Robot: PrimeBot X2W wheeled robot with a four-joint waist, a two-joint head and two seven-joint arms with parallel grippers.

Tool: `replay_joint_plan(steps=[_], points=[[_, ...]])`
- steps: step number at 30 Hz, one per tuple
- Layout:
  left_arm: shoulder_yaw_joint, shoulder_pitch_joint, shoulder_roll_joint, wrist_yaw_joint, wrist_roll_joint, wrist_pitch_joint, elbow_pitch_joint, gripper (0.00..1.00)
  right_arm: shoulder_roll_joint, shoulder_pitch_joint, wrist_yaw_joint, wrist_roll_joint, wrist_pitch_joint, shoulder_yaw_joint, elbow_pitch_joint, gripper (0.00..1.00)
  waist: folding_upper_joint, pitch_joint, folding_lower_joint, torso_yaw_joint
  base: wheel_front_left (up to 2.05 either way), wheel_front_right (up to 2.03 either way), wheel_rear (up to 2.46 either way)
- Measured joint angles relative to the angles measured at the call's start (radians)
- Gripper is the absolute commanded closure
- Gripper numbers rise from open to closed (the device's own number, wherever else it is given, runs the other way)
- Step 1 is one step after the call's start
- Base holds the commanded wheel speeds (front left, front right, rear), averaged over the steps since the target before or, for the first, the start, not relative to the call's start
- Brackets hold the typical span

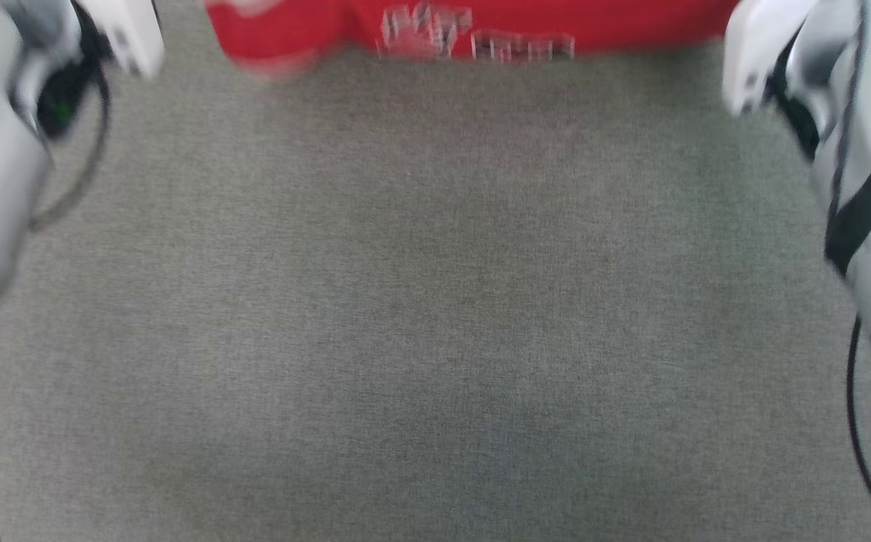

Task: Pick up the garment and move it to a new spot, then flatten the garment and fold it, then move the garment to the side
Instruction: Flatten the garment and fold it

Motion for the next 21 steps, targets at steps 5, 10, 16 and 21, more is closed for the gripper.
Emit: replay_joint_plan(steps=[5, 10, 16, 21], points=[[-0.054, 0.121, 0.028, 0.0, -0.095, 0.166, -0.045, 1.0, 0.006, 0.109, 0.0, 0.073, 0.077, 0.03, 0.016, 1.0, 0.0, -0.04, 0.0, 0.01, 0.0, 0.0, 0.0], [-0.086, 0.236, 0.063, 0.0, -0.158, 0.275, -0.116, 1.0, 0.023, 0.213, 0.0, 0.17, 0.147, 0.097, 0.018, 1.0, 0.0, -0.082, 0.0, 0.018, 0.0, 0.0, 0.0], [-0.113, 0.405, 0.131, 0.054, -0.214, 0.351, -0.278, 1.0, 0.002, 0.367, 0.0, 0.31, 0.23, 0.22, -0.068, 1.0, 0.0, -0.131, 0.0, 0.026, 0.0, 0.0, 0.0], [-0.126, 0.566, 0.223, 0.164, -0.264, 0.38, -0.5, 1.0, -0.077, 0.532, 0.0, 0.469, 0.324, 0.348, -0.275, 1.0, 0.0, -0.162, 0.0, 0.028, 0.0, 0.0, 0.0]])
